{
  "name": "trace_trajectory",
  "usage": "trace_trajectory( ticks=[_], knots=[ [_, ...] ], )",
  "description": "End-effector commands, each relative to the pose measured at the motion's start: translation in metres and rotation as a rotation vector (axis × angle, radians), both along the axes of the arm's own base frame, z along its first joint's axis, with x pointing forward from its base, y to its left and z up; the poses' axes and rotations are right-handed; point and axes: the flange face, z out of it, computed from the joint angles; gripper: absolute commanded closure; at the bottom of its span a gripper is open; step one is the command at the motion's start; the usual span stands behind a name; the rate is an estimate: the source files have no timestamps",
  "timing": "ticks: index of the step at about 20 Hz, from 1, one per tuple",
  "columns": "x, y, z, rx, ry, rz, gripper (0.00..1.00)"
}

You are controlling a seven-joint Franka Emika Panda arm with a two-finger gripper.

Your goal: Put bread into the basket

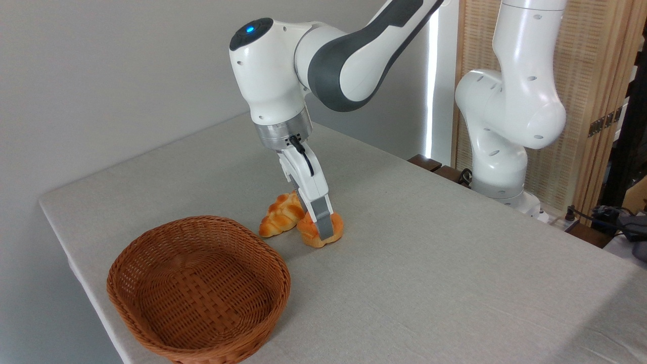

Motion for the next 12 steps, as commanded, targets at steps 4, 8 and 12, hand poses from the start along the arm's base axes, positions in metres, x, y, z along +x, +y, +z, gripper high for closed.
trace_trajectory(
  ticks=[4,8,12],
  knots=[
    [0.002,0.001,0.0,0.005,-0.019,-0.023,0.56],
    [0.003,0.002,0.002,0.005,-0.022,-0.021,0.56],
    [0.017,0.004,0.036,-0.023,-0.079,0.002,0.55]
  ],
)
